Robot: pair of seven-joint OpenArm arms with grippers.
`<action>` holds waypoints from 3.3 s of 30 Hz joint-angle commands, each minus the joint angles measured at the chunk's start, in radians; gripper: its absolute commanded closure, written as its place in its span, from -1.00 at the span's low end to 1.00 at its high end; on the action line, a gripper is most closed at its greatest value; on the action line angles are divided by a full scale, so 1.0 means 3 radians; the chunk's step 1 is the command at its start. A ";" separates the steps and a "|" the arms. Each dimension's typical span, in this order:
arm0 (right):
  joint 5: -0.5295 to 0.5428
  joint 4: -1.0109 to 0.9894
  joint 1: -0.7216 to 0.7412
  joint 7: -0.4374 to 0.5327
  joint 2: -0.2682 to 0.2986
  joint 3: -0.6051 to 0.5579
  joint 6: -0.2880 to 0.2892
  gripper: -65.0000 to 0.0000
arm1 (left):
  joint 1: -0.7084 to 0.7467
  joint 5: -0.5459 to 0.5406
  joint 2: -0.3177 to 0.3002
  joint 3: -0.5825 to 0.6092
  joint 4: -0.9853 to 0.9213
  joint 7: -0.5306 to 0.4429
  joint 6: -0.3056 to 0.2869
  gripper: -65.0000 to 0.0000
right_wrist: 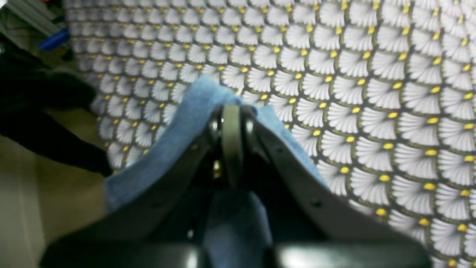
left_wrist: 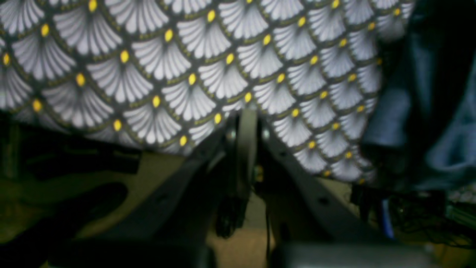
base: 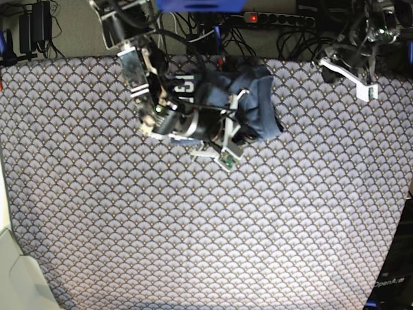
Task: Fold the T-shirt properly
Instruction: 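Grasp the bundle edges with both grippers and flatten the stack, then regrasp the bundle's printed side with the right gripper and lift it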
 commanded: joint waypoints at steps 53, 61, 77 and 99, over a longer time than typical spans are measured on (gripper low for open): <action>0.0073 0.0653 -0.0890 -0.0139 0.0610 0.0733 0.0025 1.00 | -0.1027 -0.0173 -0.0126 0.1251 -0.0748 -0.0061 -0.0019 0.99; 0.0073 0.0679 -0.0859 0.0081 0.0616 0.0718 0.0025 1.00 | -0.1068 -0.0173 -0.0126 0.1231 -0.0727 -0.0061 -0.0019 0.99; 0.0073 0.1063 -0.0363 -0.0528 0.0232 0.0068 0.0025 1.00 | -0.0684 -0.0199 -0.0372 0.1134 -0.0277 -0.0061 0.0007 0.99; 0.0073 -0.0682 0.0343 -0.0047 -0.0024 -0.0009 0.0025 1.00 | -0.0224 -0.0184 -0.0341 0.0776 -0.0144 -0.0061 -0.0019 0.99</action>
